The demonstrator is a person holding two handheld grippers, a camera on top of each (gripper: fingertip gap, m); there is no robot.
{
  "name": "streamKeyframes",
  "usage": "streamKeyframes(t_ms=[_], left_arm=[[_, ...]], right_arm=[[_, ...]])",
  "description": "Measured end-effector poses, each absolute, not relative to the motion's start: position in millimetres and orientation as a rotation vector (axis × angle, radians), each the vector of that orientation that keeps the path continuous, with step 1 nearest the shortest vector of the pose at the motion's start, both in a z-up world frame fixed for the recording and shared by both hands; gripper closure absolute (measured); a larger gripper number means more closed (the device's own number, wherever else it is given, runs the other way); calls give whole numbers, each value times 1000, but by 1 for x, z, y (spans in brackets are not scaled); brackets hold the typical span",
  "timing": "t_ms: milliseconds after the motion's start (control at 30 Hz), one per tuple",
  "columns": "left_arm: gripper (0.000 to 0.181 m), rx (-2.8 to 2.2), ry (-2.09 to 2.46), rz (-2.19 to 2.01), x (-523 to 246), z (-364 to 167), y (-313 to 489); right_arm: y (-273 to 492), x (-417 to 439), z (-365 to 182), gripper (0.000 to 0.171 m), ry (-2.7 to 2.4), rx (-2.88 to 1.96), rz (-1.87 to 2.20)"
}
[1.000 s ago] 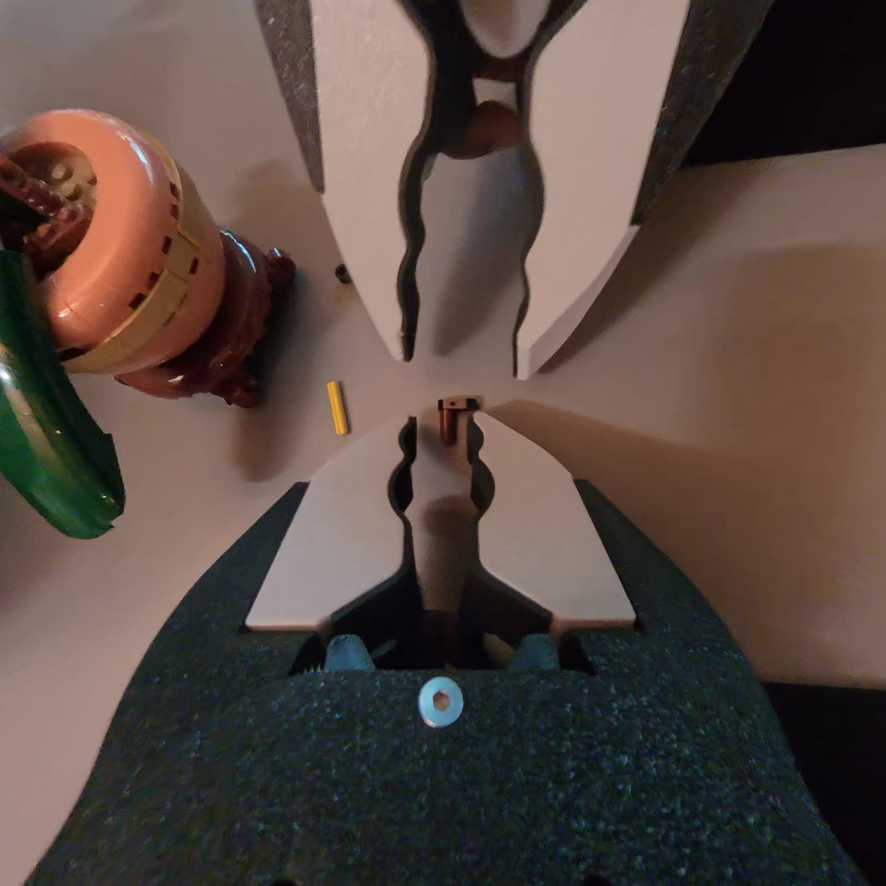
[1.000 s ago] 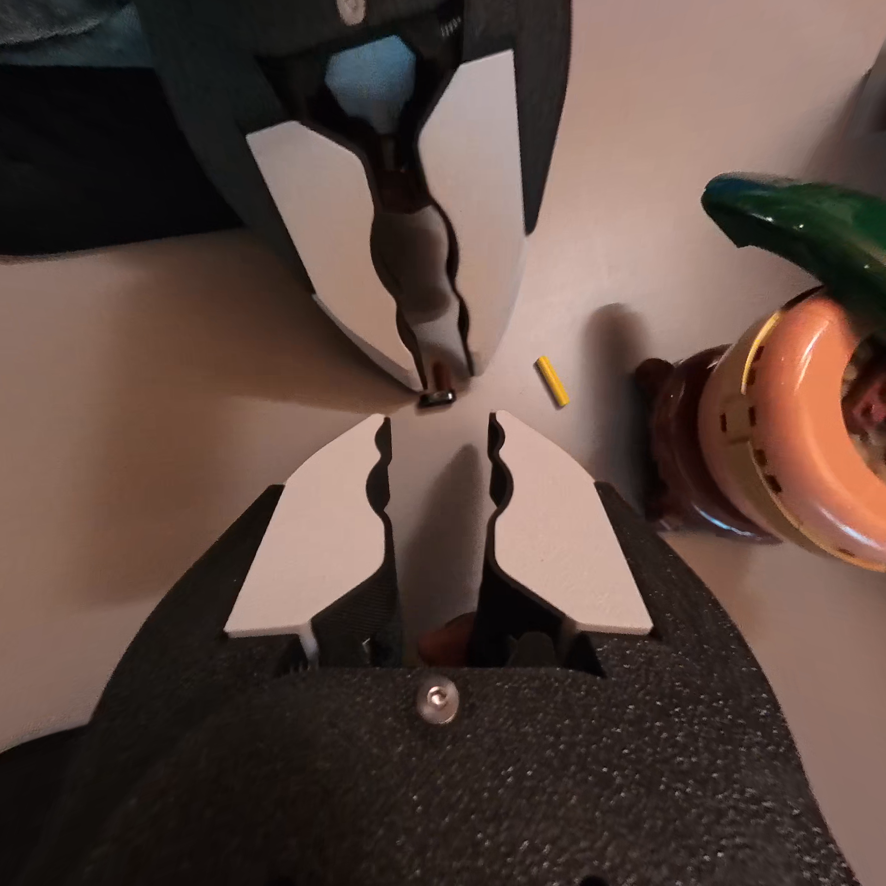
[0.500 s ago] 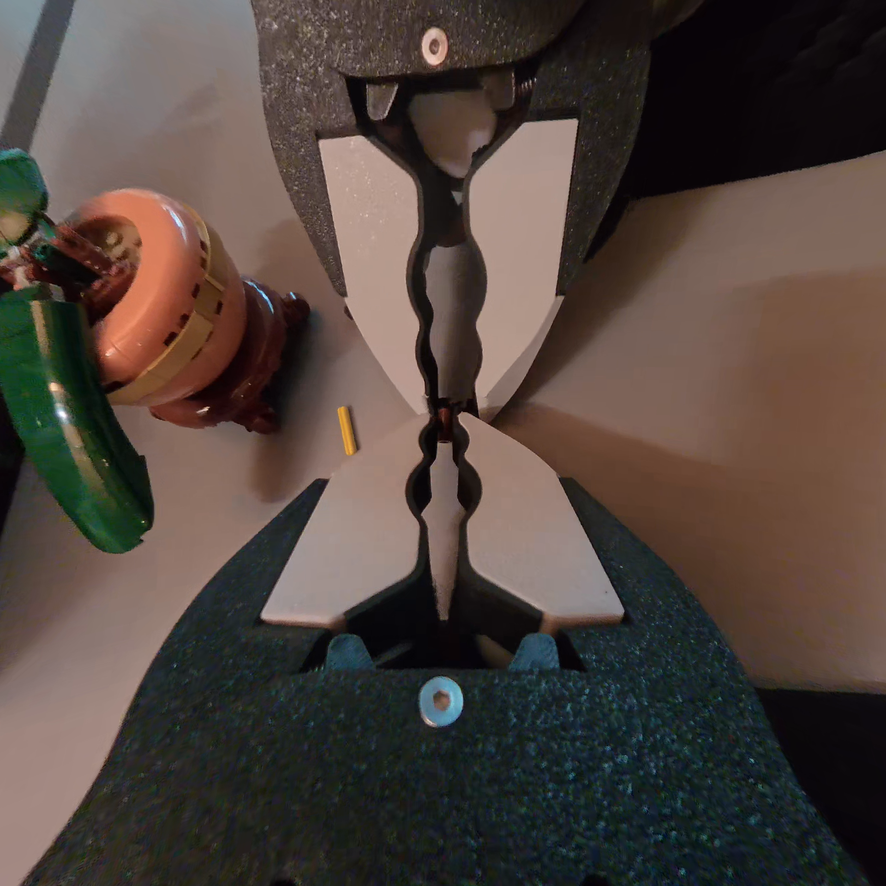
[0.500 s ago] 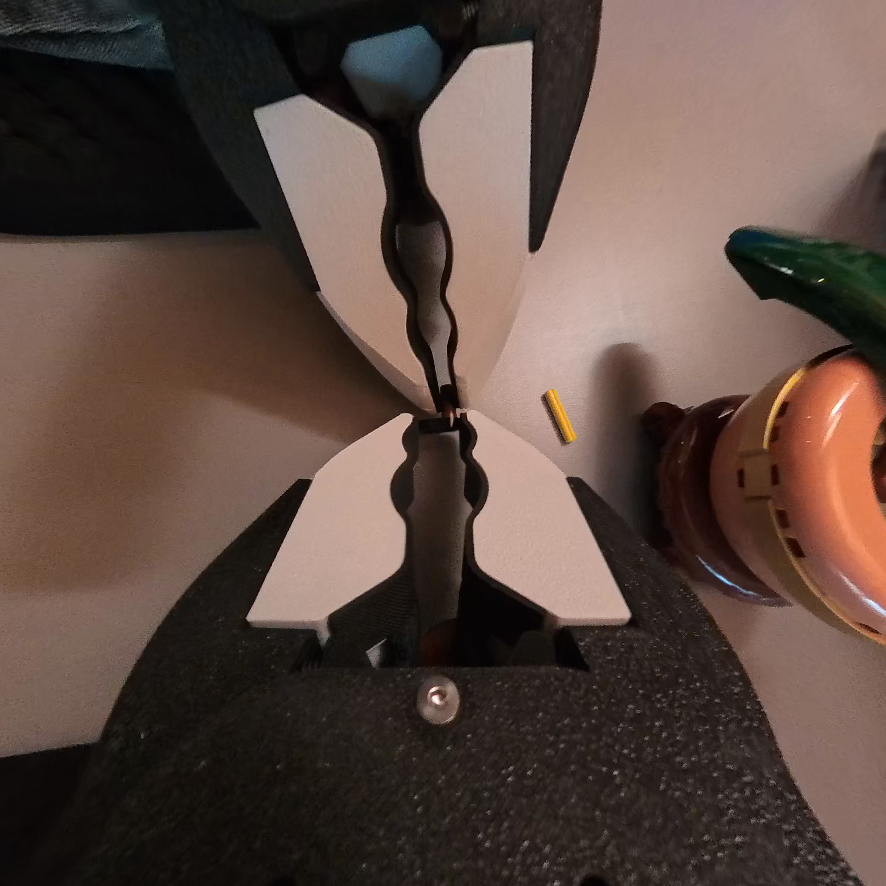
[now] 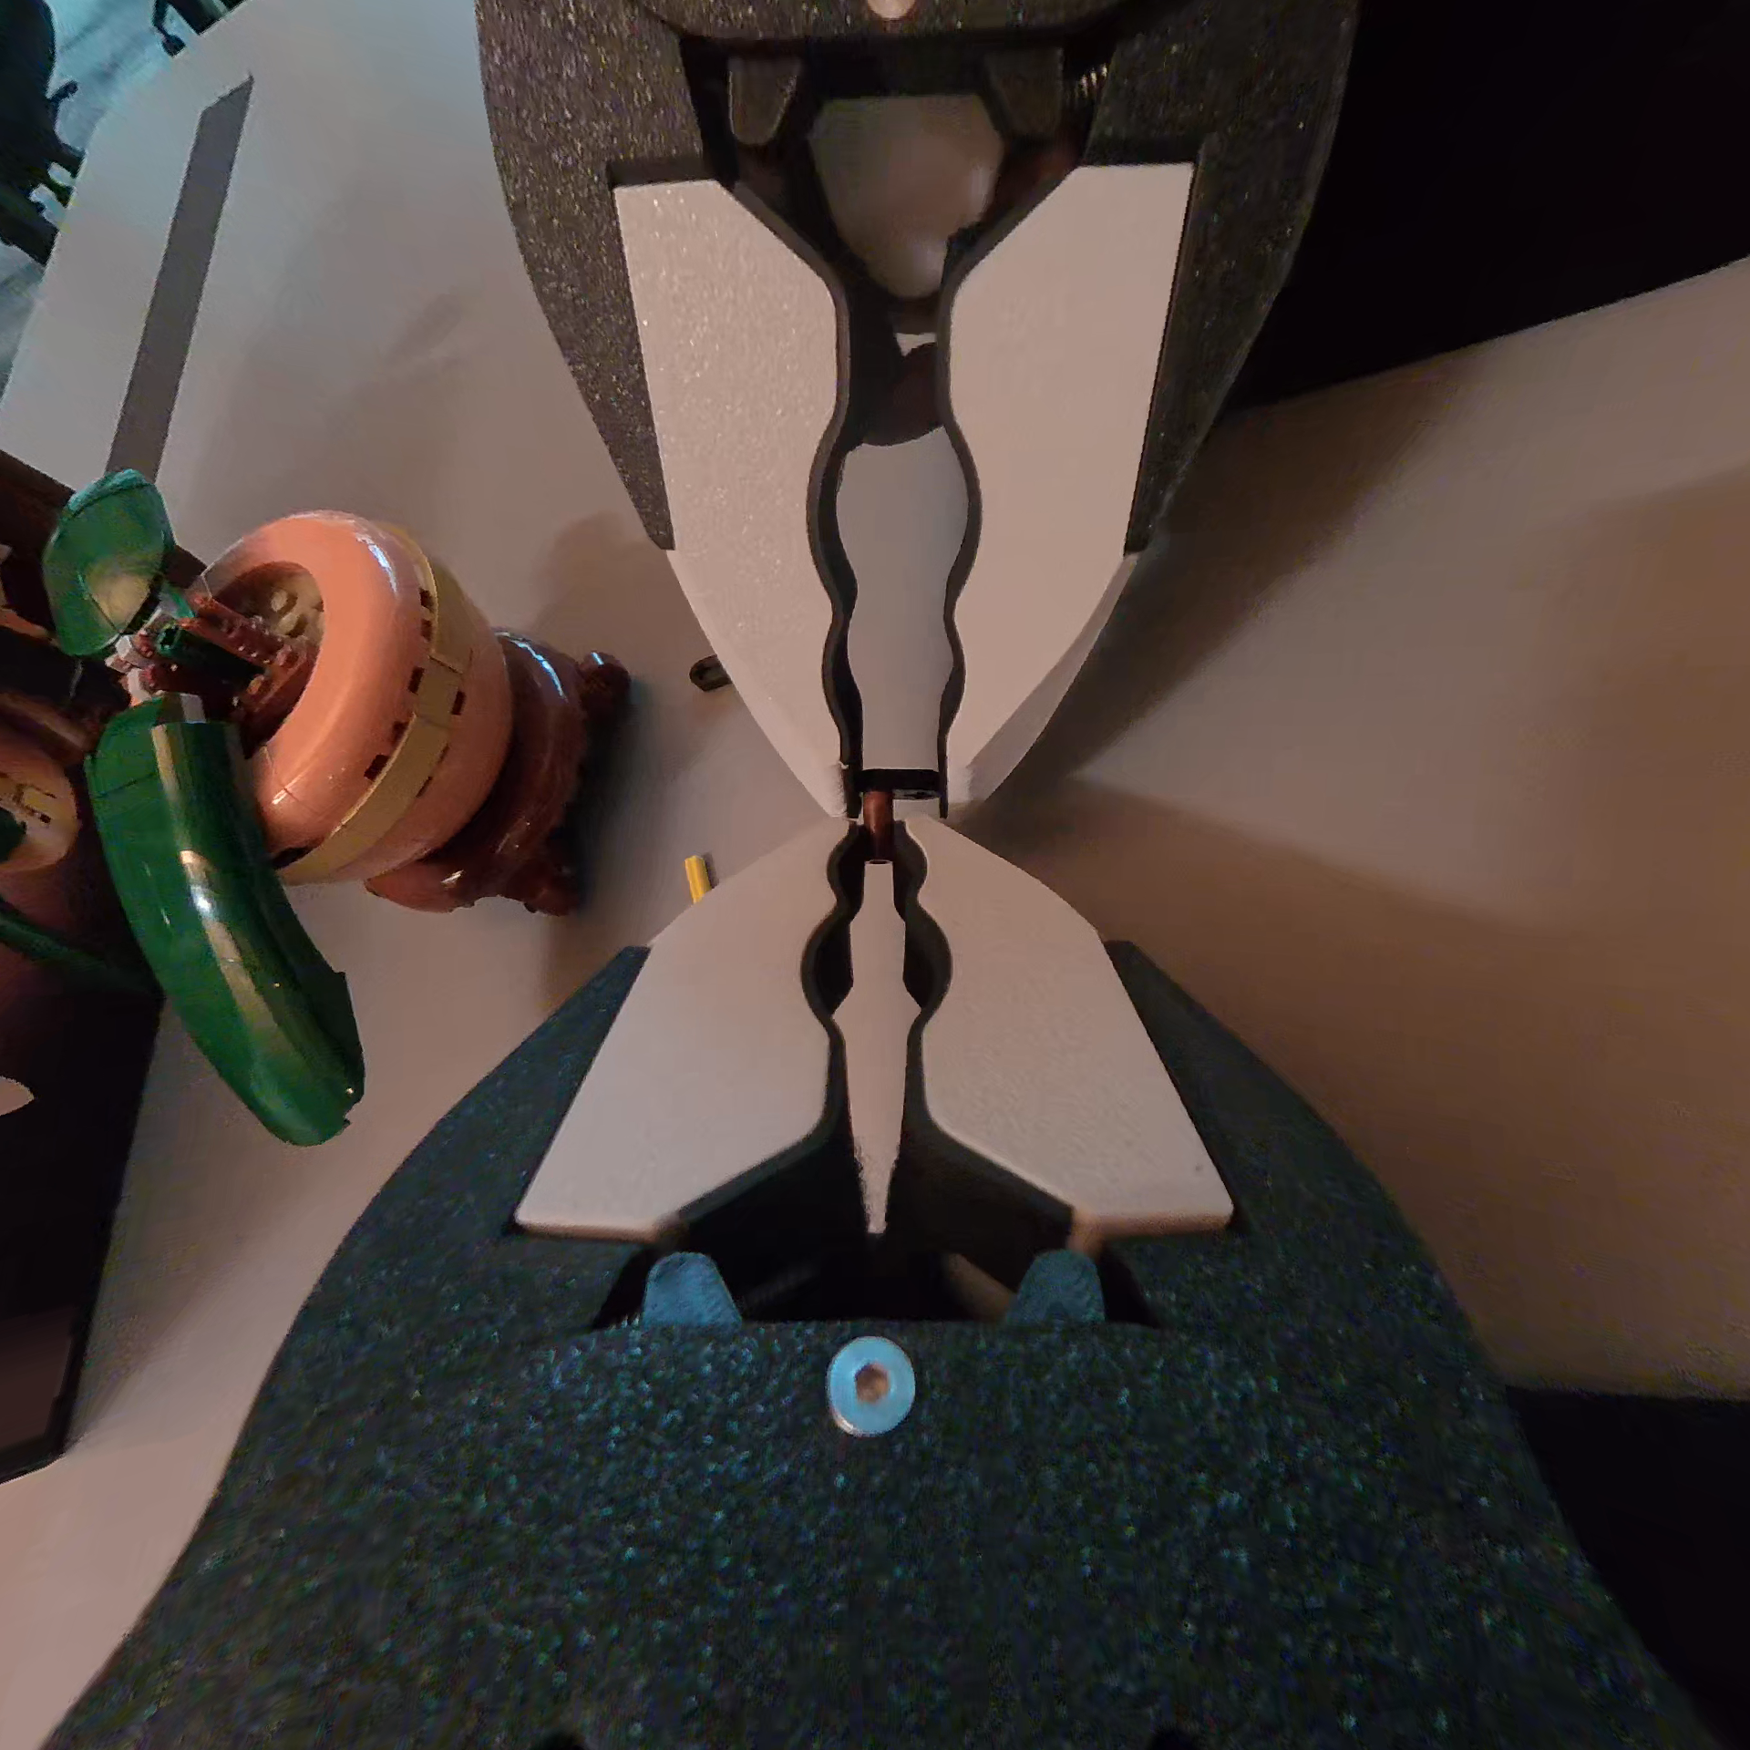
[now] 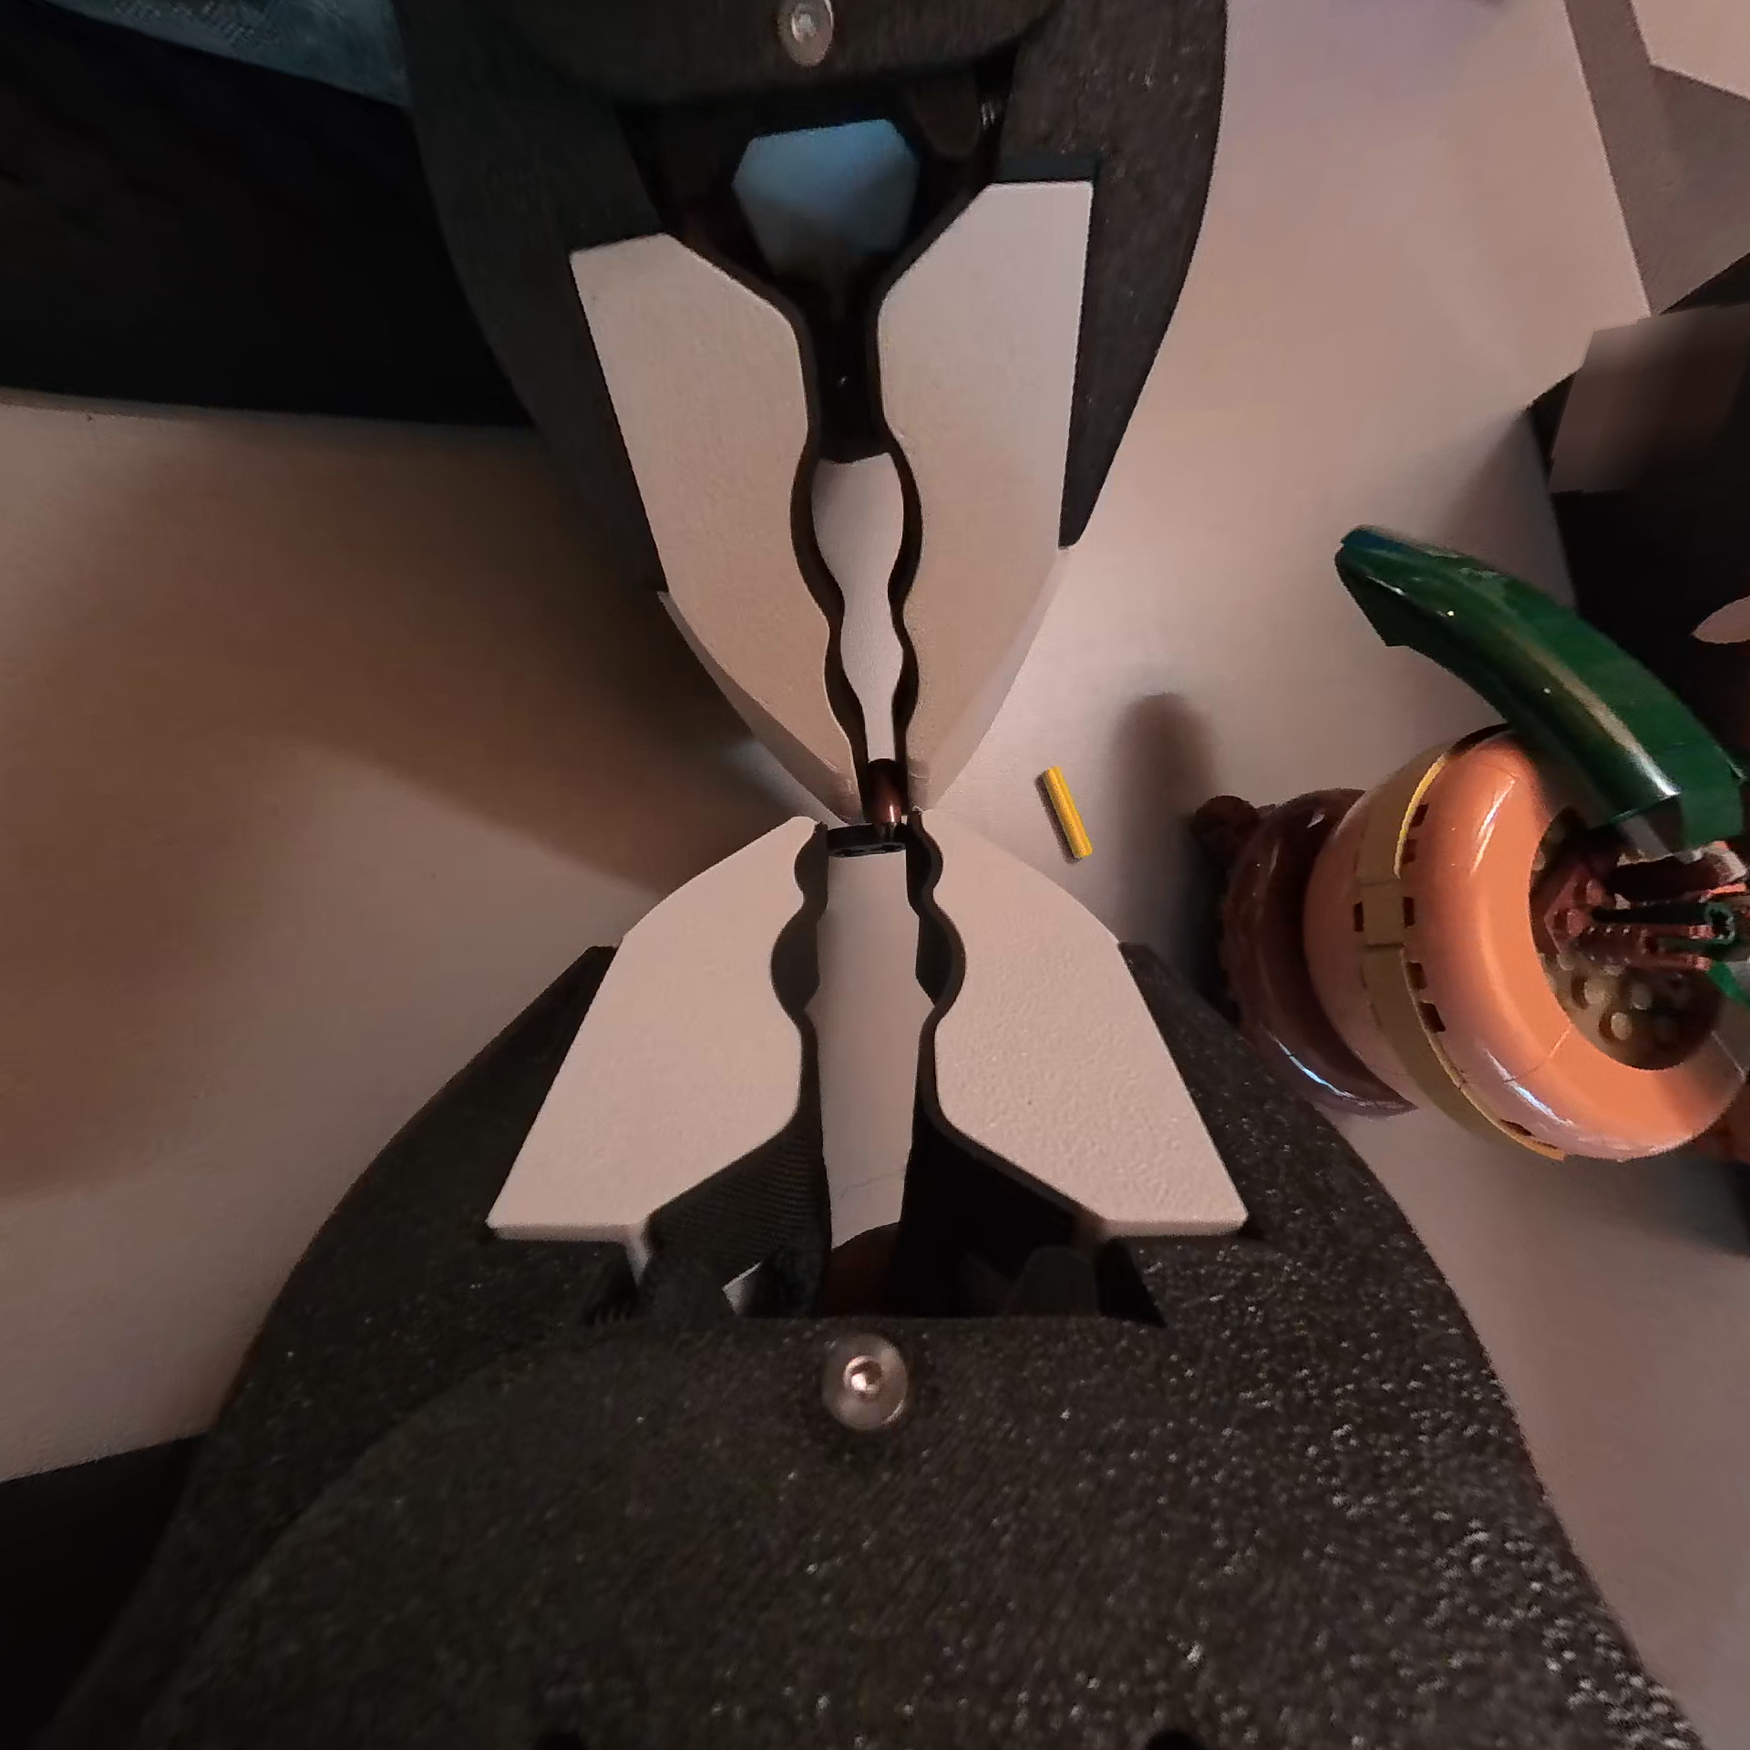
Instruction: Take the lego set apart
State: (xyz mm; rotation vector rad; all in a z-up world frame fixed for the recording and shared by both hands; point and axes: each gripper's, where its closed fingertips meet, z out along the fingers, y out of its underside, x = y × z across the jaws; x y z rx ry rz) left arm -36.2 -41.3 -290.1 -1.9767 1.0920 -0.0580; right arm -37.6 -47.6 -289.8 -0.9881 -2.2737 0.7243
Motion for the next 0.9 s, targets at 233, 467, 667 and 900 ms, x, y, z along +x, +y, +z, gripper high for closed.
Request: streamKeyframes(t_ms=[233, 467, 667, 900], left_arm=[[176, -2035, 1083, -18, -53, -290, -46], [177, -1963, 970, -41, -65, -272, -44], [176, -2140, 934, 120, -72, -308, -34], [171, -2119, 831, 48, -68, -300, -28]], right_arm=[[-36, -31, -282, 156, -2231, -1038, 739], [-9, -8, -283, 156, -2166, -1113, 803], [0, -19, -303, 156, -2157, -1204, 721], [2, -20, -303, 143, -2131, -1256, 744]])
